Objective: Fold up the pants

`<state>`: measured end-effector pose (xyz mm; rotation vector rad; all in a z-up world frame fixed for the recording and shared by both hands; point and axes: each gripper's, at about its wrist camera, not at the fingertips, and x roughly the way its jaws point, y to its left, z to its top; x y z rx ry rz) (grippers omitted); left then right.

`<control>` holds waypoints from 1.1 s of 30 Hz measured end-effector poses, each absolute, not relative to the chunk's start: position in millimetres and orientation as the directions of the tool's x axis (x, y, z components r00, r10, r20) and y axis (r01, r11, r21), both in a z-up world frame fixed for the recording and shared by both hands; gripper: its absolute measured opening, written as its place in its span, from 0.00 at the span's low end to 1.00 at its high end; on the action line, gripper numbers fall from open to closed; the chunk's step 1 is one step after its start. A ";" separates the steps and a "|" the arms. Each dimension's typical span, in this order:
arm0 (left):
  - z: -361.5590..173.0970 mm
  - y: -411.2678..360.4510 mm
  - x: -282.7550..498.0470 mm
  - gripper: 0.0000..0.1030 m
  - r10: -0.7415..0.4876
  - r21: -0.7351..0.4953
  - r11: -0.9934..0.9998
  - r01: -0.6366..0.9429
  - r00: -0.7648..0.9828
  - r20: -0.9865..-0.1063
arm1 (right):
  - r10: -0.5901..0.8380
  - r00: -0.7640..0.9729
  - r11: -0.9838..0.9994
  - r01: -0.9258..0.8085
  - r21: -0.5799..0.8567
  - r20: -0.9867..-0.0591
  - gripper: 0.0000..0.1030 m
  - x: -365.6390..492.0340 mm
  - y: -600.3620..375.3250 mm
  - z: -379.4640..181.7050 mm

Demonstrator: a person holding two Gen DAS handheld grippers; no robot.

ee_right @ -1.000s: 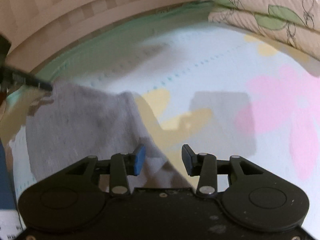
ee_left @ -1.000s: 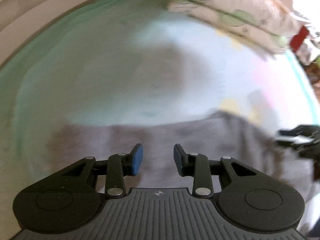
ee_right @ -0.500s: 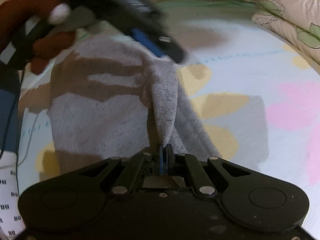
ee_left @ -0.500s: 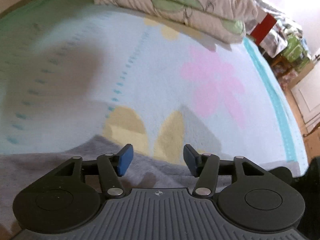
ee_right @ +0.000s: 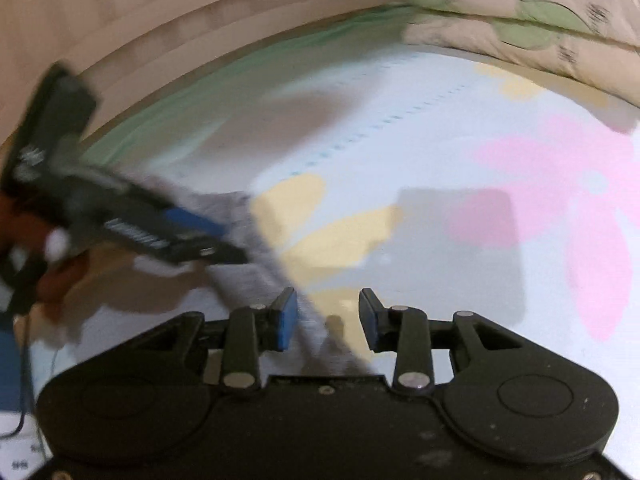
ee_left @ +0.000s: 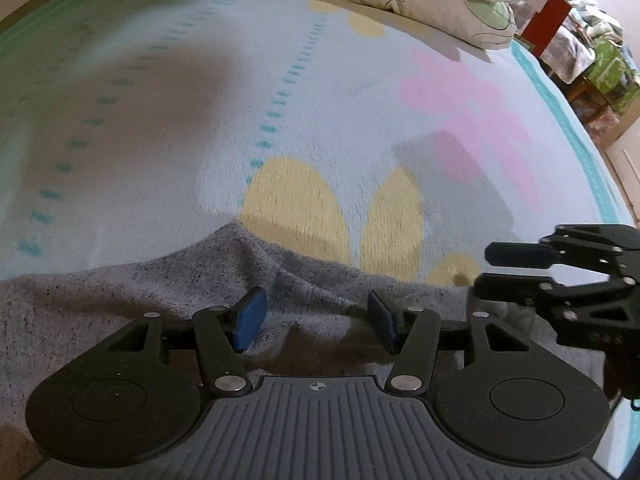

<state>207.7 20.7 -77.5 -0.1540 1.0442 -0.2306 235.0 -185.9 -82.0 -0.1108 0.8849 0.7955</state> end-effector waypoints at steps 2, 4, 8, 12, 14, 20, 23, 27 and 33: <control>-77.0 23.4 203.9 0.53 -0.265 -0.240 0.964 0.116 0.485 -0.833 | 0.569 0.352 0.715 -0.658 0.236 -0.743 0.37 238.4 -184.8 -89.4; -74.4 17.5 212.7 0.53 -0.277 -0.257 0.960 0.110 0.499 -0.821 | 0.562 0.322 0.703 -0.671 0.235 -0.762 0.37 236.7 -179.7 -95.9; -57.9 37.4 203.3 0.54 -0.273 -0.310 0.949 0.053 0.627 -0.730 | 0.518 0.423 0.733 -0.668 0.131 -0.744 0.35 228.3 -173.1 -89.9; -50.0 58.6 200.9 0.54 -0.247 -0.339 0.941 -0.011 0.663 -0.707 | 0.583 0.486 0.708 -0.697 0.114 -0.652 0.25 216.6 -174.1 -69.6; -49.1 61.0 196.9 0.54 -0.233 -0.316 0.949 -0.007 0.658 -0.716 | 0.662 0.432 0.646 -0.743 0.173 -0.613 0.13 209.8 -171.0 -63.7; -55.8 51.0 188.5 0.54 -0.260 -0.276 0.958 0.071 0.615 -0.744 | 0.677 0.278 0.503 -0.850 0.154 -0.681 0.13 189.5 -125.4 -84.4; -57.6 46.3 181.0 0.54 -0.272 -0.260 0.959 0.111 0.619 -0.737 | 0.591 0.316 0.530 -0.846 0.063 -0.742 0.11 192.7 -116.5 -101.1; -64.7 44.2 173.9 0.54 -0.277 -0.256 0.959 0.122 0.604 -0.747 | 0.512 0.421 0.666 -0.745 0.036 -0.749 0.00 217.4 -130.4 -107.4; -83.3 43.9 163.8 0.54 -0.285 -0.280 0.956 0.089 0.519 -0.806 | 0.593 0.469 0.710 -0.688 0.151 -0.654 0.10 227.8 -145.7 -80.4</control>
